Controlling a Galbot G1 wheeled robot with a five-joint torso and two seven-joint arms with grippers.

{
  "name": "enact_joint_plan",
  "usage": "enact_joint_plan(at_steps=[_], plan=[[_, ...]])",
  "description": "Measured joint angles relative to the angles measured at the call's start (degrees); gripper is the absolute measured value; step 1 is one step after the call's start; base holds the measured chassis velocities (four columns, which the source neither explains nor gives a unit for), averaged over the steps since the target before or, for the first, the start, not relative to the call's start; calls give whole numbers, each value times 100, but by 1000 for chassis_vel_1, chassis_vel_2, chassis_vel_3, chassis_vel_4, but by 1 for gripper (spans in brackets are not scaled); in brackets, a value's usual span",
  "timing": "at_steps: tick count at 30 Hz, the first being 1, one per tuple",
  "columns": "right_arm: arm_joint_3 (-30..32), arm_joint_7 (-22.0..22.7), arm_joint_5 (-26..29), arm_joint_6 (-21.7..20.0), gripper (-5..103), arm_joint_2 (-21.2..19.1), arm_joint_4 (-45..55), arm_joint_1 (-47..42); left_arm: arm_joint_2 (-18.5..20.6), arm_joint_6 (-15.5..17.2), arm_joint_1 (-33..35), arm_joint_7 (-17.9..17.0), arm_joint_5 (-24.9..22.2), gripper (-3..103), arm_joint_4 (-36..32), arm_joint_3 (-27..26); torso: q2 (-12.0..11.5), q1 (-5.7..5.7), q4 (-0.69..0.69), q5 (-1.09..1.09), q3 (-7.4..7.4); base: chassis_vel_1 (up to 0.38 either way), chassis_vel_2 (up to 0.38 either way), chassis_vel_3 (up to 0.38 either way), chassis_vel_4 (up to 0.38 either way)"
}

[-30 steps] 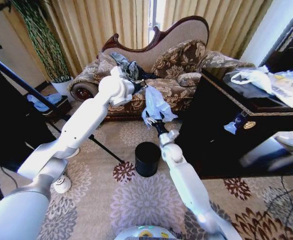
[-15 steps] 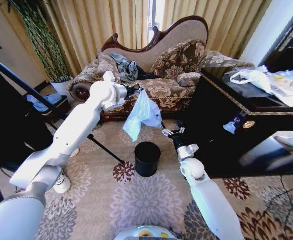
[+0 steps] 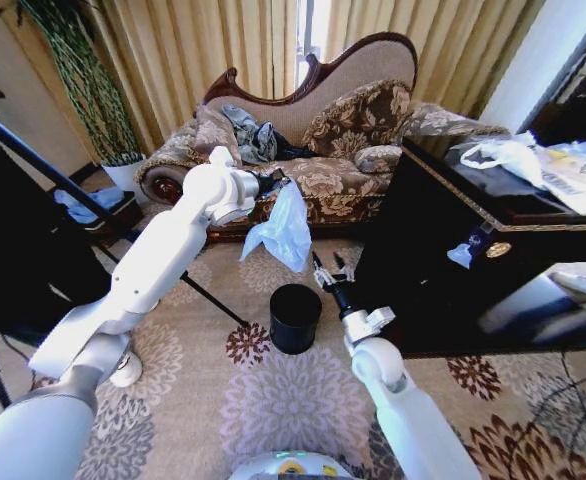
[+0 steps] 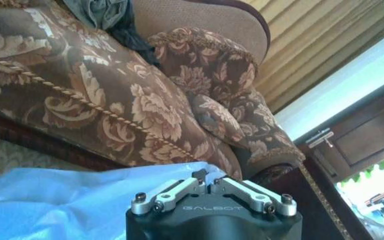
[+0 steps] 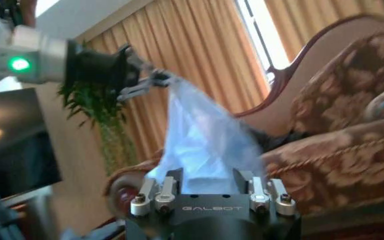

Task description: Place a garbage bag over the trash bin.

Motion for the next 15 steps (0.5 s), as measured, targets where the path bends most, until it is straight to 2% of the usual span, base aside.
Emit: enact_joint_plan(at_steps=[2, 4, 5, 7, 8, 11, 13, 14, 15], plan=[[-181, -110, 35, -3, 39, 139, -109, 93, -17, -11, -7, 1, 66, 0, 57, 33, 0, 0, 1, -1, 0, 0, 0, 0, 0], [-237, -140, 59, -4, 35, 172, -133, 119, -22, -15, -10, 1, 85, 0, 72, 45, 0, 0, 1, -1, 1, 0, 0, 0, 0], [-331, -183, 125, -22, 40, 224, -165, 168, -31, -32, -15, 1, 113, 0, 92, 68, 0, 0, 1, -2, 1, 0, 0, 0, 0], [-391, -194, 167, -39, 40, 262, -196, 210, -40, -42, -21, 0, 126, 0, 102, 82, 0, 0, 1, -3, 1, 0, 0, 0, 0], [-541, -218, 218, -49, 51, 358, -318, 315, -64, -60, -38, -11, 158, 0, 115, 107, 0, 0, 1, 1, 0, 0, 0, 0, 0], [-650, -234, 231, -49, 57, 445, -442, 417, -88, -74, -51, -23, 197, 0, 135, 131, 0, 0, 0, -1, 1, 0, 0, 0, 0], [-797, -238, 288, -78, 68, 598, -610, 575, -107, -82, -64, -42, 220, 0, 147, 144, 0, 0, 0, -1, 1, 0, 0, 0, 0], [-797, -238, 288, -78, 68, 598, -610, 575, -107, -82, -64, -42, 220, 0, 147, 144, 0, 0, 0, -1, 1, 0, 0, 0, 0], [-859, -221, 290, -89, 73, 699, -741, 669, -105, -83, -69, -47, 220, 0, 141, 149, 0, 0, 0, -1, 1, 0, 0, 0, 0]])
